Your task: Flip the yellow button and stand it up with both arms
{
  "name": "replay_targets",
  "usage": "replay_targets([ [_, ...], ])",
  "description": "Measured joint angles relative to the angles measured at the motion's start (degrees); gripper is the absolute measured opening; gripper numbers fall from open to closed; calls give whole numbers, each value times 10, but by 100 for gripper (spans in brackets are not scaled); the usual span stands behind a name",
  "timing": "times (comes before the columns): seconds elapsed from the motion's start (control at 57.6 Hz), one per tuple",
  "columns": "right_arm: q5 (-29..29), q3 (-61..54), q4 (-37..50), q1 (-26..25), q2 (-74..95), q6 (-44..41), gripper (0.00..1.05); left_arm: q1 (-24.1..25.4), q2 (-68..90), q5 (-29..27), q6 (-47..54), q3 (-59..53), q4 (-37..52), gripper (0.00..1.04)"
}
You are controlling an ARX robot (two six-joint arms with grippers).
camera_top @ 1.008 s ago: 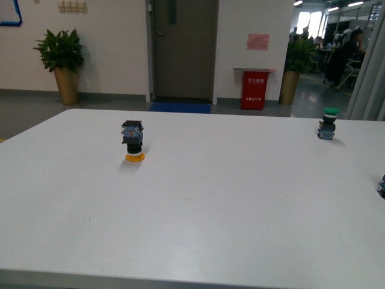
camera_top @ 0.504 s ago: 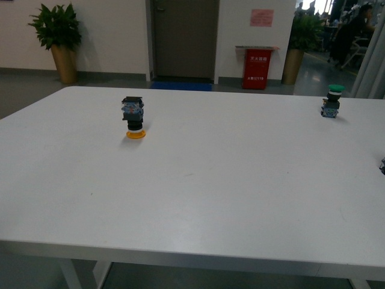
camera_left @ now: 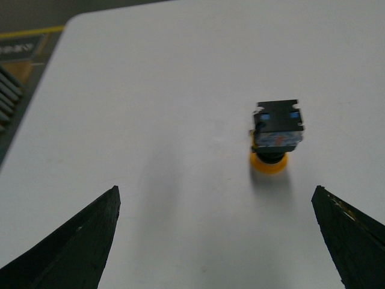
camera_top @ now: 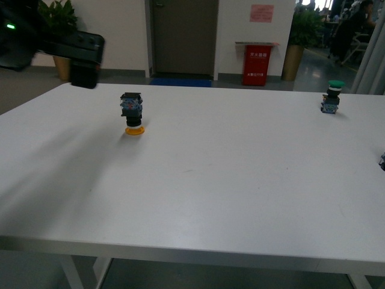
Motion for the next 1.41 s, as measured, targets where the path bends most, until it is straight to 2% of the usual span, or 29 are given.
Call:
replay_targets([
  [0.226, 0, 0, 0, 0, 0, 0, 98, -14, 111, -7, -60, 132, -74, 99],
  [0.417, 0, 0, 0, 0, 0, 0, 98, -15, 164, 16, -85, 210, -109, 99],
  [0.66, 0, 0, 0, 0, 0, 0, 98, -22, 191, 33, -90, 257, -131, 99],
  [1.129, 0, 0, 0, 0, 0, 0, 98, -15, 222, 30, -96, 265, -137, 99],
  [1.181, 0, 0, 0, 0, 0, 0, 98, -14, 223, 30, -94, 268, -137, 94],
  [1.407, 0, 0, 0, 0, 0, 0, 98, -13, 235, 37, -90, 278, -136, 58],
])
